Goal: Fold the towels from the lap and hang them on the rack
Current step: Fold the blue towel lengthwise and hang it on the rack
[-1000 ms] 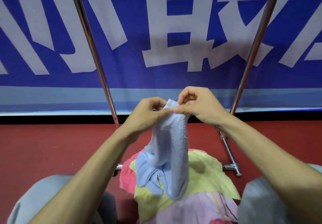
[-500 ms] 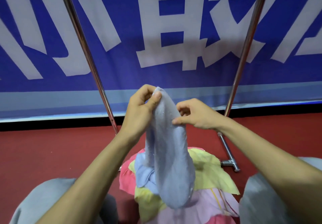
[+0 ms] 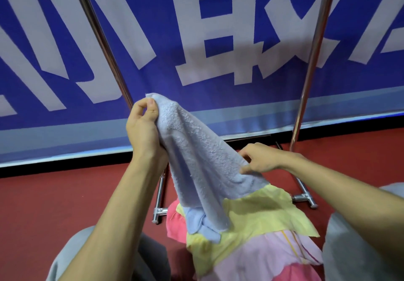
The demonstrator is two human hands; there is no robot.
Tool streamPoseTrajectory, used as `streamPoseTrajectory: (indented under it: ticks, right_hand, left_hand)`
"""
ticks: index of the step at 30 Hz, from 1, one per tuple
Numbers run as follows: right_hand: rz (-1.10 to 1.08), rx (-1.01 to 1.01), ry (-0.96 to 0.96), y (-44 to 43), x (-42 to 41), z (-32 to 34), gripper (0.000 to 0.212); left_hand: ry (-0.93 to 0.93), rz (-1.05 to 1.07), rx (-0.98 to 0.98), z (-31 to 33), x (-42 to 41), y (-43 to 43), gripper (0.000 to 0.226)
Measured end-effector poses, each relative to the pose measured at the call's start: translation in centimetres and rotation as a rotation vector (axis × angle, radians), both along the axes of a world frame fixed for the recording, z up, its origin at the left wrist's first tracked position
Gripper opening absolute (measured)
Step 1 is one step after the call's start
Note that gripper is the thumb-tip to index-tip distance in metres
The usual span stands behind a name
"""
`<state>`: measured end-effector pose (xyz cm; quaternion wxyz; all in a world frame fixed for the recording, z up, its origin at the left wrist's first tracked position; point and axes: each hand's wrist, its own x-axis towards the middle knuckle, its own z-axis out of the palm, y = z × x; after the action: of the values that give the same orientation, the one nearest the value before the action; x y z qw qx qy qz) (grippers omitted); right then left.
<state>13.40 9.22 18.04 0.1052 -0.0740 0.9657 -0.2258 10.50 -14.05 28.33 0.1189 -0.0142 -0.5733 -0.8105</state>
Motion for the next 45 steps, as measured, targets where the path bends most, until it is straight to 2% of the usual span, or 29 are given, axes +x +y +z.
streamPoseTrajectory:
  ticks: [7, 10, 13, 17, 22, 25, 27, 29, 32, 35, 38, 41, 45]
  right_hand:
    - [-0.046, 0.072, -0.013, 0.2, 0.1, -0.3, 0.015]
    - [-0.132, -0.024, -0.103, 0.6, 0.4, -0.1, 0.02]
    - [-0.201, -0.113, -0.151, 0.5, 0.6, 0.7, 0.019]
    - [-0.238, -0.375, -0.169, -0.1, 1.0, 2.4, 0.018]
    - [-0.354, -0.701, -0.03, -1.1, 1.9, 5.0, 0.011]
    - [-0.338, -0.896, -0.014, -1.5, 2.3, 6.4, 0.006]
    - [-0.292, -0.994, -0.04, -1.8, 2.7, 7.3, 0.01]
    - [-0.231, -0.911, 0.052, -2.0, 3.0, 7.9, 0.015]
    - [-0.257, -0.495, 0.362, -2.1, 3.1, 8.1, 0.011]
    - [-0.231, -0.397, 0.516, -2.3, 3.1, 8.2, 0.007]
    - [-0.186, -0.452, 0.57, -2.1, 2.8, 7.9, 0.011]
    - [-0.162, -0.647, 0.495, -2.1, 2.8, 7.8, 0.01]
    - [-0.151, -0.709, 0.361, -2.3, 2.8, 7.6, 0.008]
  left_hand:
    - [-0.266, 0.108, 0.269, -0.5, -1.2, -1.6, 0.015]
    - [-0.367, 0.25, 0.303, -0.7, -1.9, -2.2, 0.015]
    - [-0.418, 0.253, 0.305, -0.9, -2.1, -2.3, 0.016]
    - [-0.376, 0.099, 0.176, -1.3, -1.4, -0.8, 0.019]
    - [-0.257, -0.031, -0.097, -1.8, -0.6, 1.2, 0.016]
    - [-0.205, -0.135, -0.19, -1.9, 0.3, 2.2, 0.018]
    - [-0.176, -0.173, -0.242, -2.1, 0.7, 2.7, 0.022]
    - [-0.154, -0.194, -0.301, -2.5, 1.0, 3.1, 0.019]
    - [-0.132, -0.219, -0.382, -3.1, 1.3, 3.8, 0.009]
    - [-0.089, -0.257, -0.425, -3.6, 1.6, 4.4, 0.01]
    - [-0.082, -0.281, -0.42, -3.7, 1.8, 4.6, 0.011]
    - [-0.069, -0.283, -0.433, -3.6, 1.9, 4.7, 0.014]
    - [-0.066, -0.31, -0.414, -3.5, 1.9, 4.6, 0.012]
